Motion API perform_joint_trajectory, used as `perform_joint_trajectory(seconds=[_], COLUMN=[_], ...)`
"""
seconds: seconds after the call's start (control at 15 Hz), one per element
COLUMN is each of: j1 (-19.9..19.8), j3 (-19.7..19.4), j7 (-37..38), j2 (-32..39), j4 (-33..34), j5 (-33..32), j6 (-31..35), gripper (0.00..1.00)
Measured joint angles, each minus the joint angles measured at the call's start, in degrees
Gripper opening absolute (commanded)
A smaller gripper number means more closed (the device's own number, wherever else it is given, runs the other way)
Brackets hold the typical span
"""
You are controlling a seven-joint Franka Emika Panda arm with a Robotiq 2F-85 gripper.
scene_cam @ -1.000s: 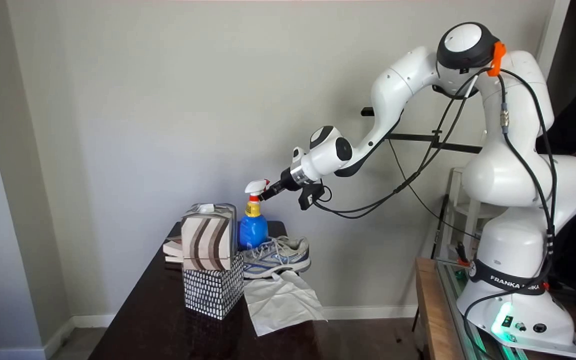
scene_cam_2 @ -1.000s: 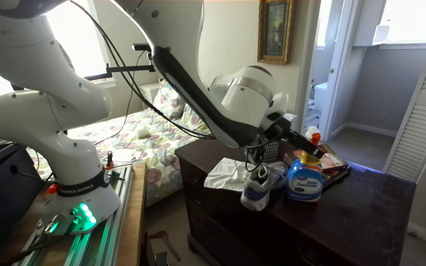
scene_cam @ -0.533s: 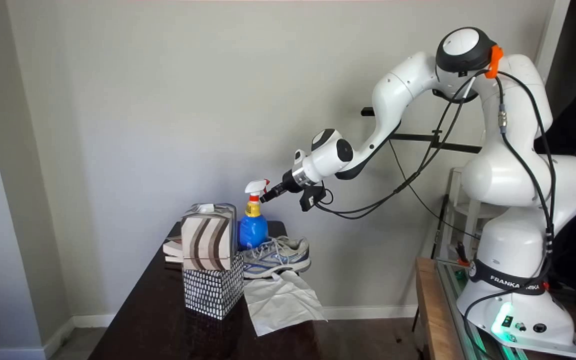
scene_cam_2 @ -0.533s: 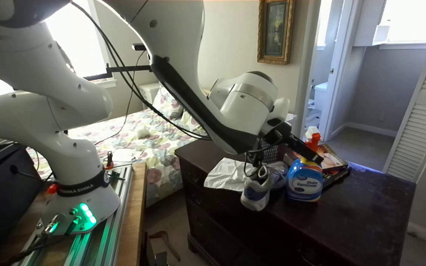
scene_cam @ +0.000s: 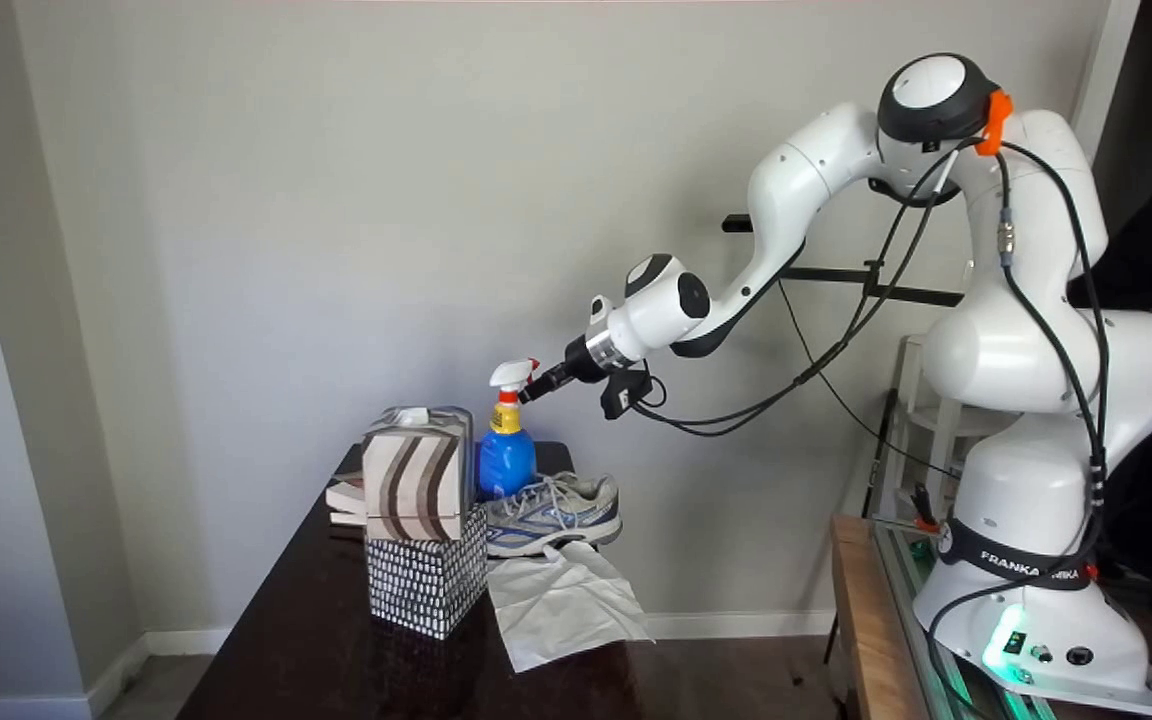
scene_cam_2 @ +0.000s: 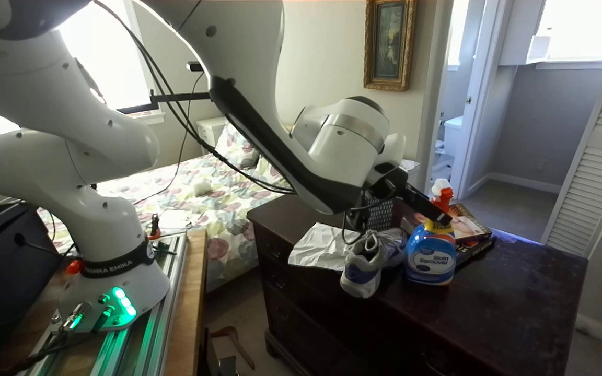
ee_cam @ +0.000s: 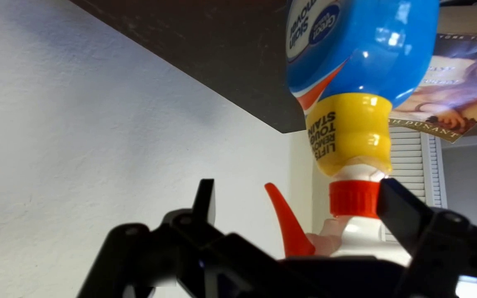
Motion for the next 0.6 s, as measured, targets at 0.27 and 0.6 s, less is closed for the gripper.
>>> perform_joint_trajectory(seconds=[0.27, 0.6], j1=[-0.1, 0.2], j3=[0.8, 0.8], j7=[0.0, -0.4], j2=[0.3, 1.8], j4=[0.0, 0.0], j5=[0.0, 0.0], j6=[0.0, -0.2], gripper=[1.0, 1.0])
